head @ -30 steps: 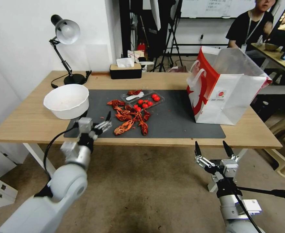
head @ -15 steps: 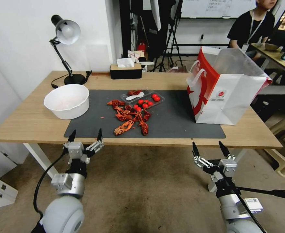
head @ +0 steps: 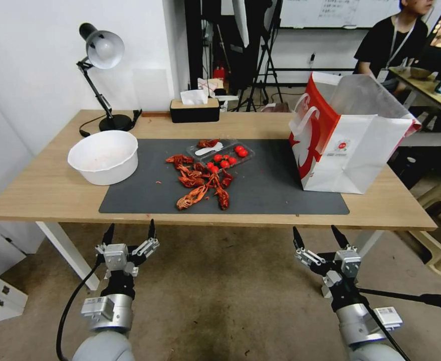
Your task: Pick up the trash from the table and place it into the takeout bag.
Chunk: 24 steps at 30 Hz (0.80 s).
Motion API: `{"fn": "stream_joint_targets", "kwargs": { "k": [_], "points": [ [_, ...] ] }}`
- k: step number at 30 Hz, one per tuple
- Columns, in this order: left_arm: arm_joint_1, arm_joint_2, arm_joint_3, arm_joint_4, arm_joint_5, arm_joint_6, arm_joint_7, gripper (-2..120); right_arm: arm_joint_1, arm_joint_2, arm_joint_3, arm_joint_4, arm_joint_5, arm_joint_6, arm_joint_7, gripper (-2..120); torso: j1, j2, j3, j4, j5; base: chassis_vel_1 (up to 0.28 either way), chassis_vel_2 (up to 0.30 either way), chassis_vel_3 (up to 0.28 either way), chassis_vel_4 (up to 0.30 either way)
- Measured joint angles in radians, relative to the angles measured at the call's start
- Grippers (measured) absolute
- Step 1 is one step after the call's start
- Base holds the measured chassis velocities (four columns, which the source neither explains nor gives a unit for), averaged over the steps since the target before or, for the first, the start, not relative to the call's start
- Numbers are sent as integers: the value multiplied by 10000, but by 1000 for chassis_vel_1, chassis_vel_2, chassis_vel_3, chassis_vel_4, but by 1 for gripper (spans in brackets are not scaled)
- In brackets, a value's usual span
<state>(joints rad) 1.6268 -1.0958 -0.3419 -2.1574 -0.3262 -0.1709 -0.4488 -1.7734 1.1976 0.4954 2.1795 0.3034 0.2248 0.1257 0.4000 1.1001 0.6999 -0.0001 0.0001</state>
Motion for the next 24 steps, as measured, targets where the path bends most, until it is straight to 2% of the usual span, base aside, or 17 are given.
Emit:
{"fn": "stream_joint_targets", "kwargs": {
  "k": [11, 24],
  "points": [
    [590, -553, -122, 416, 507, -547, 278, 100, -66, -8, -83, -157, 253, -172, -213, 100, 0, 0, 0, 0, 0, 0, 0, 0, 0],
    [652, -593, -173, 504, 547, -629, 543, 100, -79, 37, -141, -147, 286, -233, -221, 100, 0, 0, 1, 0, 0, 0, 0, 0, 0]
  ]
}}
